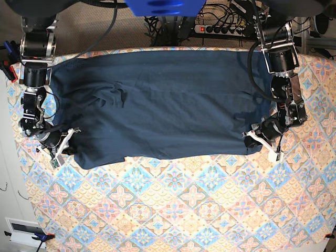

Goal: Layout the t-shirt on the table in an organized manner, then fold the t-shirt properly
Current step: 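Grasp the shirt's middle with both grippers, then fold the grasped shirt section with both grippers toward the robot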

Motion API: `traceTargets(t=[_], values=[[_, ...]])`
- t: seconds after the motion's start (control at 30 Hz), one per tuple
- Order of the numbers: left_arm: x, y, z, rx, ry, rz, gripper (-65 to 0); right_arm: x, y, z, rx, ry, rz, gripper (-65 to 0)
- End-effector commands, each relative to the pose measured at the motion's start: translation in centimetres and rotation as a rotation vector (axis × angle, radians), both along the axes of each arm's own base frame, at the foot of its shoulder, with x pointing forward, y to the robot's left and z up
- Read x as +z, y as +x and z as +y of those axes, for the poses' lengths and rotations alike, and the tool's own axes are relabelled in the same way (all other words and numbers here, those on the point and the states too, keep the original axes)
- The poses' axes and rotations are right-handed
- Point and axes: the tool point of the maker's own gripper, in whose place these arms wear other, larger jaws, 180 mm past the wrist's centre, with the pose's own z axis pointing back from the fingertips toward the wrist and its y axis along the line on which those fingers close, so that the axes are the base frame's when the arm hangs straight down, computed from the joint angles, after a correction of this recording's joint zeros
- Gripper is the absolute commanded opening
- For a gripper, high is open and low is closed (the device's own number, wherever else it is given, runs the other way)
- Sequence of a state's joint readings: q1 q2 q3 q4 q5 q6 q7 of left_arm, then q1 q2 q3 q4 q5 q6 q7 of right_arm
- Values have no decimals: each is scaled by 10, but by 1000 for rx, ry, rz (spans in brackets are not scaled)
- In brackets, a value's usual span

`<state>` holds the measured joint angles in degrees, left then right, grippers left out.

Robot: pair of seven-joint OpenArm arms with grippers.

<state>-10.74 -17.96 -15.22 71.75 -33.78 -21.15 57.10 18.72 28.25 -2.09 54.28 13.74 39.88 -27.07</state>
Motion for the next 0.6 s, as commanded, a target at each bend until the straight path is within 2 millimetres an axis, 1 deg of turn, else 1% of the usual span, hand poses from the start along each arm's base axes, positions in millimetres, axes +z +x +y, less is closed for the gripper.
traceTargets(t=[0.0,0.07,0.13,0.17,0.2,0.27,0.33,0.4,0.5,0.57], values=[[23,8,14,19,17,-77,-650,19,5,-14,-21,-7,-55,-644],[37,5,18,30,32,-123,-650,24,1,-18,-34,-7,-74,-644],[42,-1,20,31,48,-139,-650,24,-5,-24,-49,-18,-63,-644],[45,-3,21,31,54,-147,-650,28,-5,-27,-56,-25,-68,-644],[46,-6,20,28,52,-152,-650,34,-5,-30,-64,-33,-80,-644],[48,-12,17,23,24,-160,-650,40,-11,-38,-84,-52,-86,-644],[50,-20,18,15,18,-163,-650,47,-16,-44,-94,-70,-97,-644],[52,-28,16,9,1,-169,-650,53,-23,-46,-95,-96,-103,-644],[51,-39,12,-3,-11,-168,-650,61,-32,-45,-80,-138,-106,-644],[53,-48,15,8,-12,-170,-650,63,-43,-45,-71,-165,-104,-644]])
